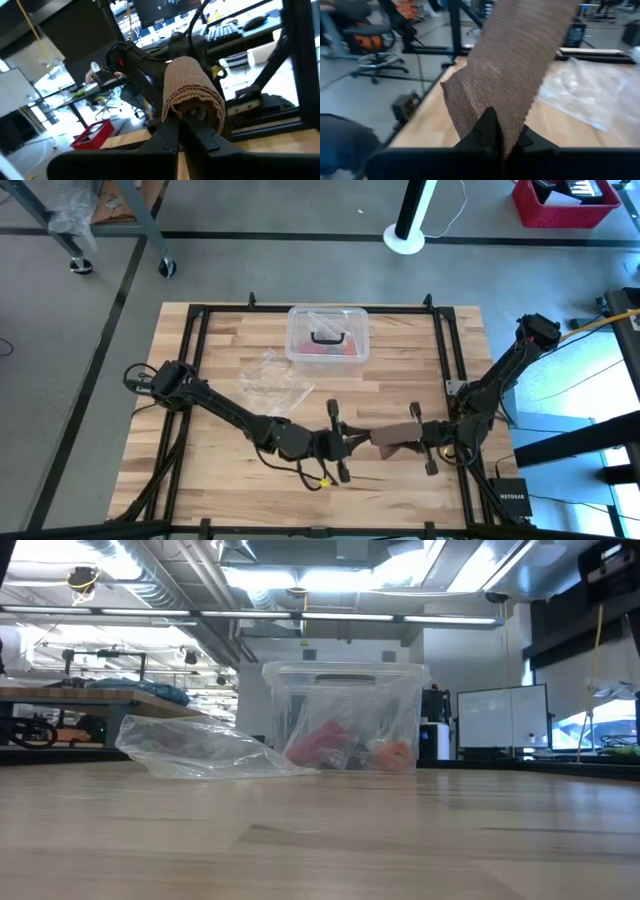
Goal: Roll bandage
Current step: Roll the brown bandage
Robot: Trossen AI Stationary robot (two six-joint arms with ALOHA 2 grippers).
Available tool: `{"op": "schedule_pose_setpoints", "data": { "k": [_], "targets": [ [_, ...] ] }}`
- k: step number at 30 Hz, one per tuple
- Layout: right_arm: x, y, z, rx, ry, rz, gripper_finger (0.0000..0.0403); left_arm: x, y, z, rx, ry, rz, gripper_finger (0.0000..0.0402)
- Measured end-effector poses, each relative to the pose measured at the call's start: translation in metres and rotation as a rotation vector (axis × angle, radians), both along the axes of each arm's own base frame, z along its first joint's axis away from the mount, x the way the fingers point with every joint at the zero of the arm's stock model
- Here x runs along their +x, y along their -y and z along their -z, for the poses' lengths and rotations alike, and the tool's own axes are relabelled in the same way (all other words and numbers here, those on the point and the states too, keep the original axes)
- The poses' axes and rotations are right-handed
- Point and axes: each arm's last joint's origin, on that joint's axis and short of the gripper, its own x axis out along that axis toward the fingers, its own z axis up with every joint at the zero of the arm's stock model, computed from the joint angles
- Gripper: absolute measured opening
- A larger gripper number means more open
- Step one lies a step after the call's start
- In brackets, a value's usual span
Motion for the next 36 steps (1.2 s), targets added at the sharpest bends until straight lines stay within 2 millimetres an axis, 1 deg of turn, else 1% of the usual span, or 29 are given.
{"op": "schedule_pose_setpoints", "data": {
  "k": [3, 6, 11, 15, 19, 22, 25, 32, 36],
  "targets": [
    [0.001, -0.004, -0.010, 0.044, 0.031, -0.058, 0.0008, 0.000, -0.003, 0.000, 0.033, -0.013, -0.073, 0.0001],
    [0.003, -0.007, -0.016, 0.040, 0.045, -0.075, 0.0004, 0.000, -0.006, -0.001, 0.067, -0.018, -0.125, 0.0001],
    [0.006, -0.008, -0.027, 0.068, 0.069, 0.005, 0.0010, 0.003, -0.014, 0.000, 0.085, -0.027, -0.149, 0.0001],
    [0.008, -0.006, -0.033, 0.137, 0.079, 0.105, 0.0006, 0.005, -0.018, 0.003, 0.084, -0.051, -0.161, 0.0001],
    [0.007, -0.007, -0.031, 0.198, 0.056, 0.073, 0.0008, 0.005, -0.016, 0.004, 0.119, -0.068, -0.160, 0.0001],
    [0.007, -0.009, -0.029, 0.252, 0.016, 0.031, 0.0021, 0.005, -0.016, 0.007, 0.143, -0.104, -0.160, 0.0001],
    [0.007, -0.009, -0.028, 0.286, -0.005, 0.026, 0.0042, 0.006, -0.018, 0.011, 0.154, -0.134, -0.165, 0.0001],
    [0.006, -0.008, -0.022, 0.245, -0.043, 0.032, 0.0099, 0.006, -0.020, 0.014, 0.147, -0.161, -0.167, 0.0001],
    [0.006, -0.008, -0.020, 0.220, -0.065, 0.010, 0.0118, 0.006, -0.018, 0.014, 0.146, -0.164, -0.164, 0.0001]
  ]
}}
